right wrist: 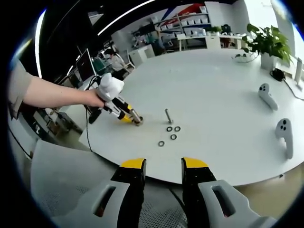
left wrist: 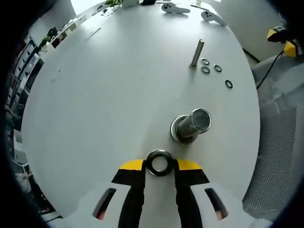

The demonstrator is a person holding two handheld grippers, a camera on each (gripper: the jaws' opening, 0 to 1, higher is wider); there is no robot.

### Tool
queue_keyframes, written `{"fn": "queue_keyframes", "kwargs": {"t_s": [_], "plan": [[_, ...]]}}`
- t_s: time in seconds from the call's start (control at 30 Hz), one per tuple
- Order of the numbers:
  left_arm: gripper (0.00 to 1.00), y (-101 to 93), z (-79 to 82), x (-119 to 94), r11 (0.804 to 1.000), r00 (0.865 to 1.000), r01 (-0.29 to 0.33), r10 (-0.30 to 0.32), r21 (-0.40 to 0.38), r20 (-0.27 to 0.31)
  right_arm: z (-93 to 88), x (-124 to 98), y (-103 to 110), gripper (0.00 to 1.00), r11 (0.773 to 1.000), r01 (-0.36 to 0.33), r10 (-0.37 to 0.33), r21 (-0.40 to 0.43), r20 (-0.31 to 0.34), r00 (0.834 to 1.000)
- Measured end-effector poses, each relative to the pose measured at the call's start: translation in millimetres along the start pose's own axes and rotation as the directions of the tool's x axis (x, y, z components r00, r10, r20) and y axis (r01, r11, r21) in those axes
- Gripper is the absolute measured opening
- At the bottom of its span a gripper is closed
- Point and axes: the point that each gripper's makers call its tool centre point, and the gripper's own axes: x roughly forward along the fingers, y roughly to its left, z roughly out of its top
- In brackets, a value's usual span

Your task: Place the washer onto the threaded stud by aligning its center hole with the stud, sliding it down to the base, and recovering from edge contact or off-axis alignment until the washer reaches the visible bottom stop.

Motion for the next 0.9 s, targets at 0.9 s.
{"fn": "queue_keyframes", "kwargs": {"t_s": [0.9], "plan": [[0.22,-26.9,-13.3,-4,0.993,0.991,-0.046,0.031,-0.111,-0.130,1.0,0,3,0.32,1.000,-0.015,0.015,-0.020,0.000,1.000]]}}
